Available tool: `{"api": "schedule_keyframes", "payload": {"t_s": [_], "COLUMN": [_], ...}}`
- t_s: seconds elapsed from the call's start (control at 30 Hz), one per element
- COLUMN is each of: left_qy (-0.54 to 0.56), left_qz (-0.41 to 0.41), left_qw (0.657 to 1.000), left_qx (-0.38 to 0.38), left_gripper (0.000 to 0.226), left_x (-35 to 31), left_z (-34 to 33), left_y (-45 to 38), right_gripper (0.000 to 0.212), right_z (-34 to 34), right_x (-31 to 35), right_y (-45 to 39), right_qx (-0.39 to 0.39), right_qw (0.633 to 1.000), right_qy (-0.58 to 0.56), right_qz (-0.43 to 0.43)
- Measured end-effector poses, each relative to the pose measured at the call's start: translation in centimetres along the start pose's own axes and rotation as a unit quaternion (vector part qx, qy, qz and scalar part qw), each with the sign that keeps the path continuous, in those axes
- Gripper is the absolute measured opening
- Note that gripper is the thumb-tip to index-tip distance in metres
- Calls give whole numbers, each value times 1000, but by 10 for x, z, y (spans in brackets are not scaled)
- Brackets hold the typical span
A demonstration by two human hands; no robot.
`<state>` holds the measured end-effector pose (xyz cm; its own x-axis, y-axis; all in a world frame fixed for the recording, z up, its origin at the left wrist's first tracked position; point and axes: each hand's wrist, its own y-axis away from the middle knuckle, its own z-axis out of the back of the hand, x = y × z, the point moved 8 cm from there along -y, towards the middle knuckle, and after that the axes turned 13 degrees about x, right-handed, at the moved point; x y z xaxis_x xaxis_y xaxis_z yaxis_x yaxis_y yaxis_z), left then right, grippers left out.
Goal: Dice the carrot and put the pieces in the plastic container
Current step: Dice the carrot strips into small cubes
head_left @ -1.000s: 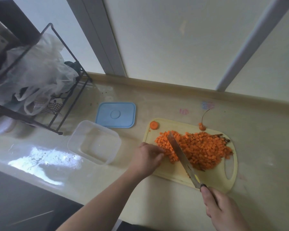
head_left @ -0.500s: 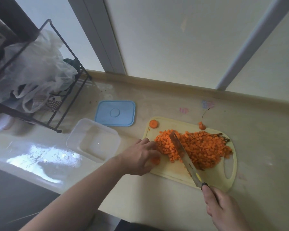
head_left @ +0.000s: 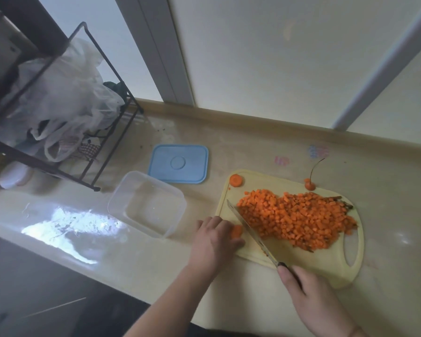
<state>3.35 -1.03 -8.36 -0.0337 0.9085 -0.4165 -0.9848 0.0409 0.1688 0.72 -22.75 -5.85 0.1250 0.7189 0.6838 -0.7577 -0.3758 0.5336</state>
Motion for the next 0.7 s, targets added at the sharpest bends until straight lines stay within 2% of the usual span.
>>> {"api": "schedule_keyframes", "payload": {"t_s": [0.17,0.4,0.47,0.53,0.6,0.7], "left_qy": [27,8,12,25,32,42], "left_qz": [15,-27,-64,-143,-217,-247], "left_qw": [998,996,993,983,972,967], "left_qx": [-54,-83,-98,-112,-88,-43], "left_gripper": [48,56,49,31,18,16], "left_x": [2,3,3,-6,-16,-17], "left_z": [-6,1,7,12,9,-1], "left_y": [3,5,9,12,13,10], "right_gripper": [89,88,89,91,91,91], "right_z": [-4,2,1,1,-1,-2], "right_x": [5,8,10,9,9,5], "right_y": [-7,-6,-4,-2,0,2], "right_qx": [24,13,9,6,4,4], "right_qw": [1000,999,999,999,999,999], "right_qy": [13,20,25,30,37,38], "right_qz": [16,21,18,14,10,-4]}}
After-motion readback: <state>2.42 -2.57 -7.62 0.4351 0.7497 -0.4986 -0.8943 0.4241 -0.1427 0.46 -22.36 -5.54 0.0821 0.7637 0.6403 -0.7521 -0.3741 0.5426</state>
